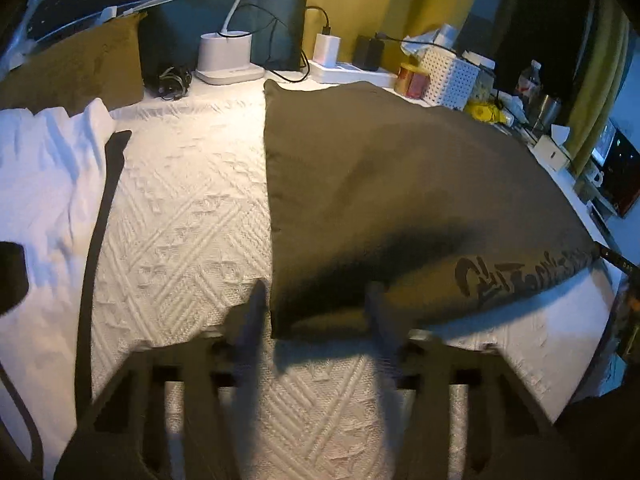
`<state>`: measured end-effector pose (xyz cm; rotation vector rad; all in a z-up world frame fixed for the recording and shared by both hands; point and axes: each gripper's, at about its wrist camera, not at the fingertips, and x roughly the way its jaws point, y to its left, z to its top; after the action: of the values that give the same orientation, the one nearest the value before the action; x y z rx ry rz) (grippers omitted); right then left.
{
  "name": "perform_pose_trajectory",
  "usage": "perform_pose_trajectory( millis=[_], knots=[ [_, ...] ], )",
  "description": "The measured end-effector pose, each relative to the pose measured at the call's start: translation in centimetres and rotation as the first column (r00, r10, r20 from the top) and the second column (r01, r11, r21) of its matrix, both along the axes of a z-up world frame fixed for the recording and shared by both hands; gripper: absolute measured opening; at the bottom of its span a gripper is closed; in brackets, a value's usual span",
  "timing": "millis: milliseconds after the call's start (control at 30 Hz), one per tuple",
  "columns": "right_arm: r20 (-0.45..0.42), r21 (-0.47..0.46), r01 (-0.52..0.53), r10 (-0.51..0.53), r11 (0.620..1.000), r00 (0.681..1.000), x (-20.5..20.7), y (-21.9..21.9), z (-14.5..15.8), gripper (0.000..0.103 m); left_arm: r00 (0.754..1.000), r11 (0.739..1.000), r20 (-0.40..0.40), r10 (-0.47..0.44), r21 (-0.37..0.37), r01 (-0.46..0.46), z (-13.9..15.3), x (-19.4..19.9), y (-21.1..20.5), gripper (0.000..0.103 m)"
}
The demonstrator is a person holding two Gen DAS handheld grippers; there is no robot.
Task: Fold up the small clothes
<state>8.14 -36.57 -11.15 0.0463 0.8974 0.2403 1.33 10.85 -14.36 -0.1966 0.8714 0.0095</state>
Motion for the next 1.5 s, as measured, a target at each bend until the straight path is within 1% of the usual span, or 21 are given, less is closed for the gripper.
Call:
perform_pose_trajectory(
  millis=[33, 67, 100, 233, 467, 733, 1167, 1367, 1500],
  knots=[
    [0.004, -0.008, -0.004, 0.004, 1.000, 1.000, -0.1, 0.1, 0.0, 0.037, 1.000, 1.000, -0.012, -0.003, -0.008, 0.003, 0.0, 0.0, 0.1, 0.015],
    [0.006, -0.017, -0.008, 0.008, 1.000, 1.000, -0.1, 0.2, 0.0, 0.027, 1.000, 1.000, -0.015, -0.006, -0.011, 0.006, -0.1, 0.0, 0.2, 0.012],
    [-0.005, -0.021, -0.026, 0.026, 0.999, 1.000, 0.0, 0.3, -0.1, 0.004, 1.000, 1.000, -0.018, -0.007, -0.013, 0.007, 0.0, -0.2, 0.3, 0.007],
    [-0.014, -0.046, -0.067, 0.066, 0.997, 0.998, -0.2, 0.6, 0.1, 0.004, 1.000, 1.000, -0.008, -0.002, 0.004, 0.002, 0.5, -0.9, -0.1, 0.006],
    [0.011, -0.077, -0.072, 0.073, 0.994, 0.997, -1.1, 0.2, 1.1, 0.004, 1.000, 1.000, 0.012, 0.001, 0.020, -0.001, 1.9, -2.2, -0.4, 0.005],
    [0.018, -0.096, -0.088, 0.090, 0.991, 0.996, -2.4, -0.2, 1.5, 0.004, 1.000, 1.000, 0.014, -0.010, 0.024, 0.010, 2.6, -3.9, -1.0, 0.005],
    [0.023, -0.128, -0.102, 0.105, 0.986, 0.994, -5.2, -1.5, 2.0, 0.004, 1.000, 0.999, -0.010, -0.023, 0.035, 0.024, 2.3, -7.1, -2.3, 0.005],
    [-0.002, -0.144, -0.107, 0.108, 0.984, 0.994, -6.6, -2.2, 1.4, 0.004, 0.998, 0.999, -0.048, -0.037, 0.030, 0.039, 1.3, -8.1, -2.7, 0.005],
    [-0.012, -0.126, -0.109, 0.109, 0.986, 0.994, -7.0, -2.7, 1.2, 0.004, 0.997, 0.999, -0.074, -0.032, 0.009, 0.032, 0.8, -8.3, -2.6, 0.007]
  ],
)
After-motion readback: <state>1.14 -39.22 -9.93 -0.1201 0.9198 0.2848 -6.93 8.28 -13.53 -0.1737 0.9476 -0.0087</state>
